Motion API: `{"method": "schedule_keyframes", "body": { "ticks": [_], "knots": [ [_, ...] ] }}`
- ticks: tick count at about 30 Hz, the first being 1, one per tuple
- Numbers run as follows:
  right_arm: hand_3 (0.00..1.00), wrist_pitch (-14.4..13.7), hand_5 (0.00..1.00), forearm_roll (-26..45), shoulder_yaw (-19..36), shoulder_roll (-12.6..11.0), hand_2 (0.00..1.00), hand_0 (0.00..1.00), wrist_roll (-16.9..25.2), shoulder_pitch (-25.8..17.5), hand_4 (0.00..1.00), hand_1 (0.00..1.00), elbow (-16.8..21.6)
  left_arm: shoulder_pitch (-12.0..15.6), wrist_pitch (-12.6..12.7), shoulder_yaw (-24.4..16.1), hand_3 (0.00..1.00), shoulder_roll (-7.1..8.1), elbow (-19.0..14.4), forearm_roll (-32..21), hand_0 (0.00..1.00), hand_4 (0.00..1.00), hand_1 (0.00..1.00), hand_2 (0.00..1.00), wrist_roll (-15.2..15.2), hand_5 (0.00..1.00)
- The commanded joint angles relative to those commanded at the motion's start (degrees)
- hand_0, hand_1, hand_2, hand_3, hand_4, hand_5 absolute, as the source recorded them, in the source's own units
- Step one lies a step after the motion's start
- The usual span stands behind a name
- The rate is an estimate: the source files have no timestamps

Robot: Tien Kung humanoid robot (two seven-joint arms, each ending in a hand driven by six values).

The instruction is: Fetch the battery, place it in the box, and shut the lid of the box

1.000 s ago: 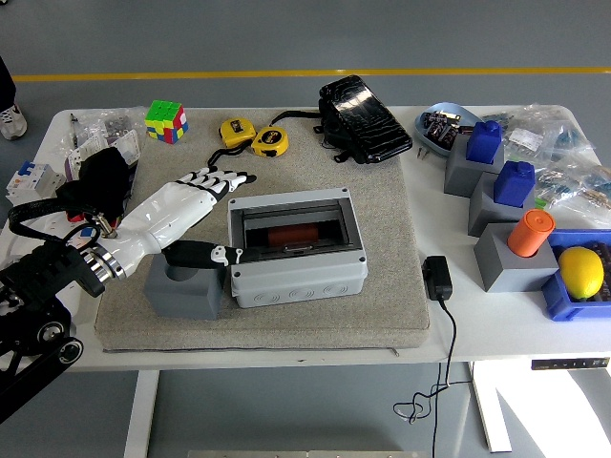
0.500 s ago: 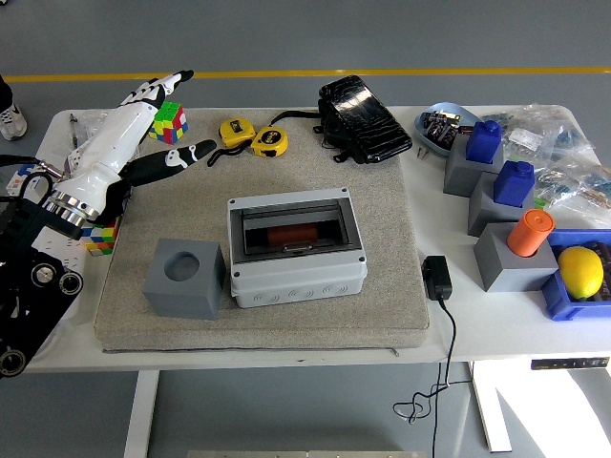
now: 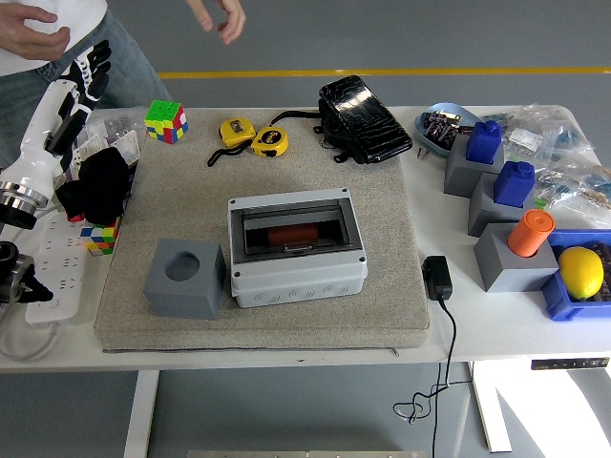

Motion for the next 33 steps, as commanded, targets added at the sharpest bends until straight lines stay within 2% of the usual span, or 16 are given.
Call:
{"method": "schedule_keyframes", "body": {
  "ticks": [2,5,6,10,11,12,13,16,20,26,29,33],
  "knots": [
    [0.814,0.0,0.998,-0.2,0.3,0.0,0.782,0.849,0.0,0.0,0.998,0.826,0.0,0.5,-1.1,-1.7,0.933,0.32,0.8,-4.7,0.951,0.998,0.981,0.953,0.2,0.998],
    [0.814,0.0,0.998,-0.2,0.5,0.1,0.782,0.849,0.0,-0.1,0.998,0.826,0.0,1.3,-2.7,-4.6,0.933,0.47,2.3,-9.1,0.951,0.998,0.981,0.953,0.3,0.998],
    [0.814,0.0,0.998,-0.2,0.5,0.1,0.782,0.849,0.0,-0.1,0.998,0.826,0.0,1.6,-3.2,-5.5,0.854,0.50,2.8,-10.7,0.876,0.998,0.893,0.864,0.3,0.998],
    [0.814,0.0,0.998,-0.1,0.6,0.2,0.782,0.849,0.1,-0.2,0.998,0.826,0.0,2.7,-5.1,-8.4,0.854,0.49,4.0,-15.1,0.876,0.998,0.893,0.864,0.7,0.998],
    [0.814,0.0,0.998,-0.1,0.7,0.2,0.782,0.849,0.1,-0.2,0.998,0.826,0.0,3.2,-6.4,-9.9,0.854,0.29,4.7,-17.6,0.876,0.998,0.893,0.864,0.9,0.998],
    [0.814,0.0,0.998,-0.1,0.7,0.2,0.783,0.848,0.1,-0.2,0.998,0.826,0.0,3.5,-7.0,-10.8,0.814,0.14,5.0,-19.2,0.815,0.998,0.842,0.822,1.0,0.998],
    [0.814,0.0,0.998,-0.1,0.6,0.2,0.783,0.848,0.1,-0.2,0.998,0.826,0.0,3.7,-7.2,-11.4,0.814,0.03,5.0,-20.2,0.815,0.998,0.842,0.822,1.0,0.998],
    [0.814,0.1,0.998,-0.1,0.7,0.3,0.783,0.848,0.2,-0.2,0.998,0.826,0.0,4.9,-7.2,-13.3,0.814,-0.44,4.7,-20.3,0.815,0.998,0.842,0.822,0.8,0.998],
    [0.814,0.2,0.998,0.6,-0.2,0.5,0.783,0.848,0.3,0.2,0.998,0.826,0.0,6.0,-6.7,-13.5,0.816,-0.24,4.3,-19.9,0.815,0.998,0.840,0.821,0.3,0.998],
    [0.816,0.1,0.998,1.9,-2.2,0.3,0.783,0.848,0.2,1.0,0.998,0.826,0.0,5.9,-4.5,-13.7,0.832,-0.11,4.0,-16.5,0.821,0.998,0.850,0.839,-0.8,0.998],
    [0.816,0.1,0.998,1.8,-2.3,0.0,0.783,0.848,0.1,1.1,0.998,0.826,0.0,6.0,-4.1,-13.5,0.832,-0.15,4.0,-15.9,0.821,0.998,0.850,0.839,-0.9,0.998],
    [0.816,0.1,0.998,1.5,-2.1,-0.1,0.783,0.848,0.0,0.8,0.998,0.826,0.0,6.4,-2.8,-12.9,0.834,0.13,3.7,-12.7,0.825,0.998,0.857,0.841,-0.8,0.998]
  ]
}}
